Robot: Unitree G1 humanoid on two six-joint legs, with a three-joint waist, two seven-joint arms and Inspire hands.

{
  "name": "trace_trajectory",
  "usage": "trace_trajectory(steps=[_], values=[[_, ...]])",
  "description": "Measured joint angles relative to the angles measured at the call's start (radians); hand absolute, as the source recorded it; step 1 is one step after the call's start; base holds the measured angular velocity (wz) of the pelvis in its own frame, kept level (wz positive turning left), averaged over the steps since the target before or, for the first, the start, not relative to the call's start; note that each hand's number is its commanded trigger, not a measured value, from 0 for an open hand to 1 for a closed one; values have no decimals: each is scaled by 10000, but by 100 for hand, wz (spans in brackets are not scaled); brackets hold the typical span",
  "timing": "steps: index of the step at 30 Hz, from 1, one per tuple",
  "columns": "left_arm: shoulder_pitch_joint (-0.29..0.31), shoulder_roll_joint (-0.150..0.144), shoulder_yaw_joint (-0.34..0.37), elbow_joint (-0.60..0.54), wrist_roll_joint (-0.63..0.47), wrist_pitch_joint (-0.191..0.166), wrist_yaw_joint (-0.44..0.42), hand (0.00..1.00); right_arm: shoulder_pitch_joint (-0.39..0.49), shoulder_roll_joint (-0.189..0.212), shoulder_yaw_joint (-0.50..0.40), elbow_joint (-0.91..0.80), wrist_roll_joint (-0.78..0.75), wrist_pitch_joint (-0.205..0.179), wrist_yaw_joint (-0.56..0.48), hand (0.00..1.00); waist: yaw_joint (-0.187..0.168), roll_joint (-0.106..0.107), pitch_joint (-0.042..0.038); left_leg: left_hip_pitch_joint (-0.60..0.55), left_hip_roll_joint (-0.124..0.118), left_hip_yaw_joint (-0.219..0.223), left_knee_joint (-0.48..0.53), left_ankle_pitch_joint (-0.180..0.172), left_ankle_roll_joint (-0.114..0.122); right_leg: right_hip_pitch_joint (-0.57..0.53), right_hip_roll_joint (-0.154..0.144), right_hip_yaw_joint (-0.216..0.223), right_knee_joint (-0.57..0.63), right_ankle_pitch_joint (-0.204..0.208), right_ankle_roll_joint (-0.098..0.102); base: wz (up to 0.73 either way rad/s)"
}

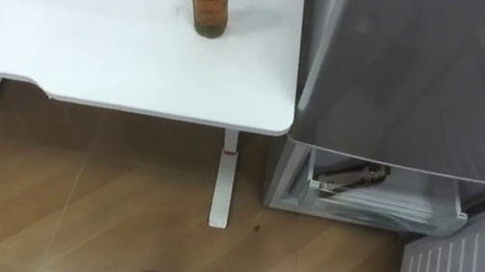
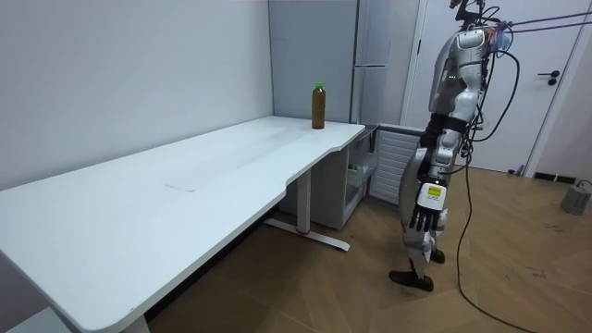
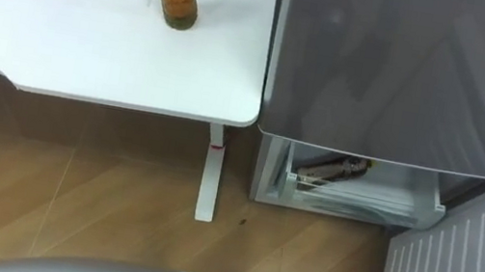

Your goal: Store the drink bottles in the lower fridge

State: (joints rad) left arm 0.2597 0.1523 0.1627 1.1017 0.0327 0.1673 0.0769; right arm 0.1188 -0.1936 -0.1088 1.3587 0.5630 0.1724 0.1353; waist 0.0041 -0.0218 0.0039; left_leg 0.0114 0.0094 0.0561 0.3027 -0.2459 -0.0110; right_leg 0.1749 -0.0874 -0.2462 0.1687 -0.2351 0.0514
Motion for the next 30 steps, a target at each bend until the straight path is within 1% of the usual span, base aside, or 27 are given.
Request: trace_trajectory(steps=[7, 10, 12, 13, 15, 16, 18, 20, 22, 24, 25, 27, 28, 30], values=[[-63, 0, 233, -19, -53, 21, 54, 0, -22, 0, 8, -13, -259, 13, -129, 0, -16, -36, 1, -4, -16, -1, 17, 1, 0, 0, -3, 1, -70, -2, 3, 0], [-217, -22, 350, -18, -535, 20, 187, 0, -12, 39, 8, -41, -263, 11, -132, 0, -1, -100, 0, -41, -22, -6, 26, 0, 0, -2, -1, -2, -153, 0, 4, 0], [-313, -84, 672, -39, -1349, -6, 299, 0, -27, 50, 6, -92, -389, -1, -134, 0, 20, -141, 9, -41, -17, 27, 19, -12, 7, -9, 1, 64, -163, -1, 4, -2], [-325, -91, 737, -39, -1624, -30, 317, 0, -35, 51, 5, -111, -452, -6, -137, 0, 33, -143, 11, -27, -9, 60, 9, -16, 9, -7, 1, 76, -168, 0, 4, -10], [-343, -97, 831, -229, -2602, -94, 535, 0, -97, 54, 10, -245, -667, -65, -140, 0, 20, -142, 10, 23, -7, 104, -33, -29, 11, 13, 1, 93, -163, 2, 8, -7], [-341, -97, 908, -354, -2853, -106, 608, 0, -53, 54, 11, -257, -670, -66, -137, 0, 16, -136, 11, 23, -7, 103, -34, -29, 11, 16, 1, 88, -163, 3, 10, 0], [-324, -95, 1085, -701, -3575, -263, 892, 0, -2, 49, 7, -287, -735, -69, -135, 0, 16, -95, 15, 56, -6, 94, -50, -29, 11, 31, 2, 89, -122, 8, 10, 0], [-341, -89, 1123, -783, -3852, -381, 1095, 0, 22, 25, -5, -285, -914, -84, -147, 0, 13, -47, 17, 150, -5, 100, -121, -28, 11, 58, 1, 108, -84, 9, 9, -2], [-384, -95, 1122, -859, -3947, -455, 1257, 0, 40, 4, -9, -306, -1039, -92, -144, 0, -22, -7, 24, 186, 9, 108, -187, -33, 6, 91, 2, 117, -1, 9, 9, -2], [-449, -173, 1181, -1130, -3941, -517, 1580, 0, 138, -2, -127, -386, -1096, -98, -121, 0, 1, 9, 25, 301, 5, 112, -259, -38, 8, 173, 2, 160, 4, 9, 10, -2], [-465, -194, 1288, -1143, -3942, -533, 1645, 0, 149, -7, -161, -385, -1109, -97, -111, 0, 11, 13, 24, 334, 3, 121, -280, -37, 8, 189, 2, 187, 10, 9, 10, -7], [-459, -263, 1674, -1536, -3946, -570, 2042, 0, 212, -16, -312, -409, -1262, -111, -37, 0, 41, 30, 14, 341, 6, 151, -279, -35, 7, 172, 3, 235, 11, 9, 9, -6], [-451, -271, 1756, -1679, -3947, -592, 2155, 0, 226, -23, -320, -401, -1297, -115, -20, 0, 55, 71, -9, 352, 8, 168, -278, -34, 7, 170, 4, 260, 12, 9, 9, -7], [-438, -276, 1973, -2242, -3948, -704, 2752, 0, 252, -76, -324, -394, -1373, -184, -17, 0, 53, 66, 5, 378, 10, 211, -278, -33, 10, 165, 2, 321, 25, 10, 8, -7]])
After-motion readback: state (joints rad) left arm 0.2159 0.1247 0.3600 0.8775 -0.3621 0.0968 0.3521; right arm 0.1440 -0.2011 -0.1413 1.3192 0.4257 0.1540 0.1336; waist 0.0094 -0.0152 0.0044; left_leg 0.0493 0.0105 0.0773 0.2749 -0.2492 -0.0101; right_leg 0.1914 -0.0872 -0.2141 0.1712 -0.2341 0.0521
